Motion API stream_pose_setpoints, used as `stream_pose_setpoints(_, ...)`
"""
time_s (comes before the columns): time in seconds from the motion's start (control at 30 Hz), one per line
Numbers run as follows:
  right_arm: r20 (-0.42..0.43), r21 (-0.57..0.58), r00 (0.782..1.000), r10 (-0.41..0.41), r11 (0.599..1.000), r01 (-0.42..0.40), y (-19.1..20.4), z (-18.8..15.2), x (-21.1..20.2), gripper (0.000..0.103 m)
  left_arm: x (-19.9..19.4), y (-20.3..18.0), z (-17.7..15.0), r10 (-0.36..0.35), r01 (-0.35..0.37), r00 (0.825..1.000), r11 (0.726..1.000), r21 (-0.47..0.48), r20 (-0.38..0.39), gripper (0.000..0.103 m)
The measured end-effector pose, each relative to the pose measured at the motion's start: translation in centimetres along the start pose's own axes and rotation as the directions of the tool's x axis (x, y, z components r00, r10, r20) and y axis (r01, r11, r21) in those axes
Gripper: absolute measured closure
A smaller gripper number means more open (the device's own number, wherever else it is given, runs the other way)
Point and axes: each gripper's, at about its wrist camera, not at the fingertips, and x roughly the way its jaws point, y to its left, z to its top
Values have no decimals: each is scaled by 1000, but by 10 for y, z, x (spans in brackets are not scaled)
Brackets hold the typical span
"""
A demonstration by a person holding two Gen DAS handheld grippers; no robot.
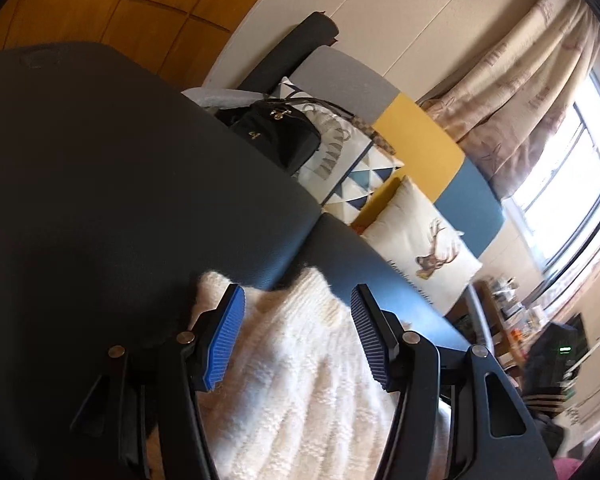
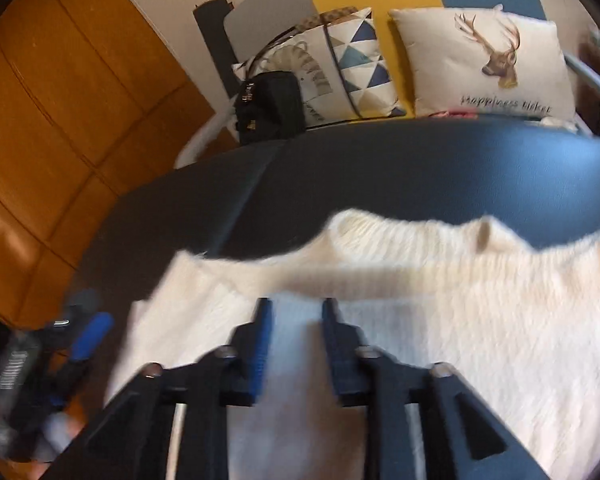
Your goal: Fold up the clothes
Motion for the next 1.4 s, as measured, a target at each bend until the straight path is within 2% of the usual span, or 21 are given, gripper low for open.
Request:
stream_pose_setpoints(0.07, -47, -70, 998, -35, 997, 32, 13, -1, 4, 67, 7, 4, -4, 14, -14, 999, 1000, -10, -35, 44)
stream_pose_setpoints(0.1, -78, -111, 994, -72, 992, 63, 19, -3, 8, 60, 12, 5, -6, 31, -31, 998, 1000, 0, -55, 44)
stream_pose_setpoints(0.13, -104, -153, 987, -123, 982, 106, 24, -6, 13, 59, 14, 6, -8, 45, -44, 997, 999, 12, -66, 44)
stream_pose_setpoints(0.2, -90, -227, 980, -177, 962, 153, 33, -9, 19, 59, 14, 7, -10, 52, -51, 996, 998, 25, -74, 44)
stream_pose_setpoints(0.3, -54, -312, 978, -203, 934, 176, 46, -4, 18, 98, 6, 9, -7, 34, -34, 997, 999, 5, -63, 44)
stream_pose_setpoints(0.43, 48, -321, 979, -199, 925, 203, 55, 18, 3, 99, -4, 12, 1, 20, -22, 999, 998, -53, -33, 44)
stream_pose_setpoints(0.5, 114, -313, 971, -208, 920, 234, 56, 26, -3, 99, -8, 10, 5, 20, -20, 1000, 998, -60, -12, 44)
stream_pose_setpoints(0.57, 136, -320, 961, -241, 907, 273, 58, 29, 8, 99, -9, 7, 7, 14, -14, 1000, 998, -58, -4, 44)
stream_pose_setpoints(0.63, 74, -290, 968, -240, 923, 251, 48, 28, 30, 98, -4, 0, 8, 9, -10, 1000, 999, -53, -26, 44)
stream_pose_setpoints(0.7, 8, -217, 984, -181, 960, 178, 31, 21, 39, 93, 3, -9, 10, -6, 3, 998, 999, -46, -59, 44)
stream_pose_setpoints(0.8, 57, -94, 996, -63, 993, 68, 9, 27, 14, 79, 17, -31, 14, -1, 1, 994, 1000, 3, -108, 44)
stream_pose_setpoints(0.87, 149, -37, 988, -33, 999, 39, -6, 29, -17, 78, 26, -46, 13, -1, 9, 990, 999, 53, -141, 44)
stream_pose_setpoints(0.93, 200, -15, 979, -36, 999, 39, -19, 23, -43, 78, 33, -62, 8, -4, 25, 985, 993, 115, -172, 44)
stream_pose_setpoints(1.03, 180, -64, 983, -40, 997, 52, -33, 9, -61, 78, 43, -86, -4, 69, -10, 978, 959, 284, -198, 44)
stream_pose_setpoints(1.1, 88, -148, 995, -41, 988, 54, -33, 9, -53, 78, 53, -99, -13, 126, -42, 973, 921, 387, -193, 44)
stream_pose_setpoints(1.17, -37, -215, 991, -132, 969, 121, -34, 16, -30, 79, 71, -110, -20, 200, -86, 964, 858, 506, -176, 44)
stream_pose_setpoints(1.23, -27, -188, 984, -177, 968, 169, -47, 23, -29, 81, 93, -113, -21, 263, -105, 948, 793, 600, -181, 44)
stream_pose_setpoints(1.27, -6, -140, 971, -239, 962, 236, -59, 32, -34, 81, 103, -114, -21, 293, -111, 938, 758, 643, -183, 43)
stream_pose_setpoints(1.3, 16, -86, 963, -269, 959, 270, -71, 40, -42, 84, 107, -112, -17, 283, -98, 940, 761, 641, -192, 43)
stream_pose_setpoints(1.33, 33, -21, 963, -268, 963, 268, -83, 44, -52, 88, 108, -108, -12, 263, -81, 944, 774, 628, -202, 43)
stream_pose_setpoints(1.4, 65, 113, 968, -243, 965, 235, -113, 45, -68, 103, 110, -97, -6, 240, -73, 946, 813, 577, -217, 42)
